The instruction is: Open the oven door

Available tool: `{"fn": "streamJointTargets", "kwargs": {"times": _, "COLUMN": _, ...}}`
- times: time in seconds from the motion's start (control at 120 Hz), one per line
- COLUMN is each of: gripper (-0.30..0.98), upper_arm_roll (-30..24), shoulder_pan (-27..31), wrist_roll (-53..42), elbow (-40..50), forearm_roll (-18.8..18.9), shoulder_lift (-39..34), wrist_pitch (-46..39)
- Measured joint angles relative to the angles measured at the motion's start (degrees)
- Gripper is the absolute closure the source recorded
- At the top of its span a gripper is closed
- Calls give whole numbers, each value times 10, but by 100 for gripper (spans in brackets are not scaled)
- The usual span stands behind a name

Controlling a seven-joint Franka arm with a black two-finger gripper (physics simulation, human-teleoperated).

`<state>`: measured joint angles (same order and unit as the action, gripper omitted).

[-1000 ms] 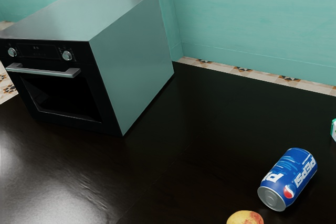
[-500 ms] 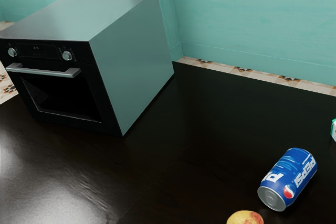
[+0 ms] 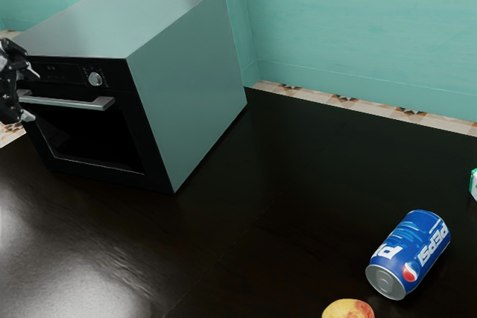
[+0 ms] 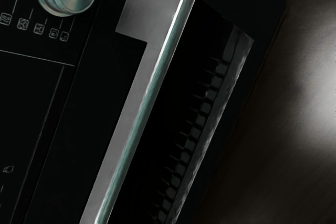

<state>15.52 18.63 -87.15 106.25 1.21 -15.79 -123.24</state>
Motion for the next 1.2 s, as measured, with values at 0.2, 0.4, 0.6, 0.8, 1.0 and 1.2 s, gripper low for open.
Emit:
{"fn": "streamJointTargets", "kwargs": {"times": 0.2, "gripper": 0, "upper_arm_roll": 8, "shoulder_pan": 1, "wrist_roll": -5, "elbow": -13, "forearm_roll": -1, "shoulder_lift": 23, "wrist_pitch": -11}}
{"fn": "streamJointTargets", "kwargs": {"times": 0.4, "gripper": 0, "upper_arm_roll": 8, "shoulder_pan": 1, "wrist_roll": -7, "elbow": -10, "forearm_roll": 3, "shoulder_lift": 26, "wrist_pitch": -23}}
{"fn": "streamJointTargets", "kwargs": {"times": 0.6, "gripper": 0, "upper_arm_roll": 9, "shoulder_pan": 0, "wrist_roll": -49, "elbow": -5, "forearm_roll": 7, "shoulder_lift": 45, "wrist_pitch": -53}}
{"fn": "streamJointTargets", "kwargs": {"times": 0.8, "gripper": 0, "upper_arm_roll": 9, "shoulder_pan": -1, "wrist_roll": -89, "elbow": 7, "forearm_roll": 5, "shoulder_lift": 56, "wrist_pitch": -72}}
{"fn": "streamJointTargets", "kwargs": {"times": 1.0, "gripper": 0, "upper_arm_roll": 9, "shoulder_pan": 0, "wrist_roll": -118, "elbow": 12, "forearm_roll": -2, "shoulder_lift": 67, "wrist_pitch": -81}}
{"fn": "streamJointTargets", "kwargs": {"times": 1.2, "gripper": 0, "upper_arm_roll": 9, "shoulder_pan": -1, "wrist_roll": -140, "elbow": 12, "forearm_roll": -4, "shoulder_lift": 79, "wrist_pitch": -87}}
